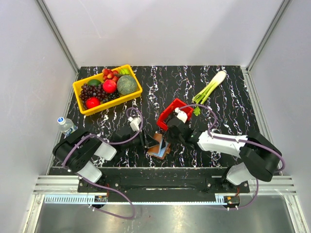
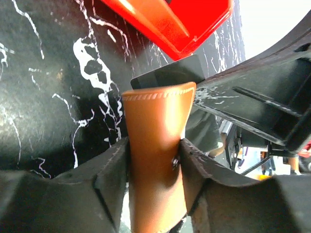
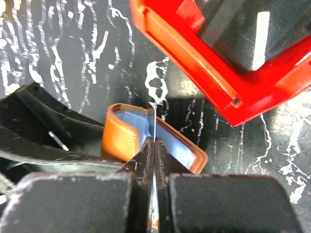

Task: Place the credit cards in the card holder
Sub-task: Open the card holder at the center of the board.

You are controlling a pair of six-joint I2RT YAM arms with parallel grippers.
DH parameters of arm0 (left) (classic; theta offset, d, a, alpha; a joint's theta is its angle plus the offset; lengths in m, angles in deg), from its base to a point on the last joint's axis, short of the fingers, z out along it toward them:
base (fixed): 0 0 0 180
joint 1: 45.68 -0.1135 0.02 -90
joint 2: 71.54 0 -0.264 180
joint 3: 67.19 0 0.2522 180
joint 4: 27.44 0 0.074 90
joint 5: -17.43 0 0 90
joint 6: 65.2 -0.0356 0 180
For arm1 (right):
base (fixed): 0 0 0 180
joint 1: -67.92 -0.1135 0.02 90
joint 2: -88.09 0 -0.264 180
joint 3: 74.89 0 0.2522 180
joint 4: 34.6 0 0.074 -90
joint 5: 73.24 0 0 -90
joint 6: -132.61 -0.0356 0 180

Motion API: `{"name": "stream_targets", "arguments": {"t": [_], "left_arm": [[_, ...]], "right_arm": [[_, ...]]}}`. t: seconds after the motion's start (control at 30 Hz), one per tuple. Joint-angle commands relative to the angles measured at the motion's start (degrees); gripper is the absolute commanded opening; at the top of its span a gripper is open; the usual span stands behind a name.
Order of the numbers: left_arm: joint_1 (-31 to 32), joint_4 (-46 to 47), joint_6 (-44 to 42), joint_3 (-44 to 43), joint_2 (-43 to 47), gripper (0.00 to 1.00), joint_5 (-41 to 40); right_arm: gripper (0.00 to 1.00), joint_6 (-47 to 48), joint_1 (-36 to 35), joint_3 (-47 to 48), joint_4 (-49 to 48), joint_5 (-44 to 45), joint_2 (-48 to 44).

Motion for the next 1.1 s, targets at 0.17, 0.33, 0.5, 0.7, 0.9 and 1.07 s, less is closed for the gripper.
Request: {"name": "stream_targets", "arguments": {"t": [0.17, 0.33, 0.5, 0.7, 0.9, 1.07], "left_arm": [[0.2, 8.5, 1.4, 0.4, -1.7, 0.60, 1.0], [0.2, 4.1, 0.1, 0.3, 1.1, 0.66, -1.3], [0.2, -4.4, -3.0, -0.4, 6.8, 0.68, -4.6], [0.2, -14.4, -6.7, -1.8, 13.2, 0.73, -9.1], [0.2, -21.0, -10.0, -4.1, 15.8, 0.73, -10.6], [0.1, -25.8, -12.2, -4.7, 20.2, 0.88, -12.6]], "right_arm": [[0.00, 2.4, -0.9, -0.7, -6.9, -7.0, -0.1], [0.00, 0.5, -0.8, -0.1, -8.1, -7.9, -1.1], [0.00, 0.0, -0.9, 1.1, -7.9, -9.2, -1.1], [0.00, 0.8, -0.8, 3.6, -7.0, -10.8, 0.0], [0.00, 0.3, -0.9, 5.9, -7.5, -14.1, 2.4], [0.00, -0.2, -0.9, 6.2, -7.6, -14.5, 3.5]]}}
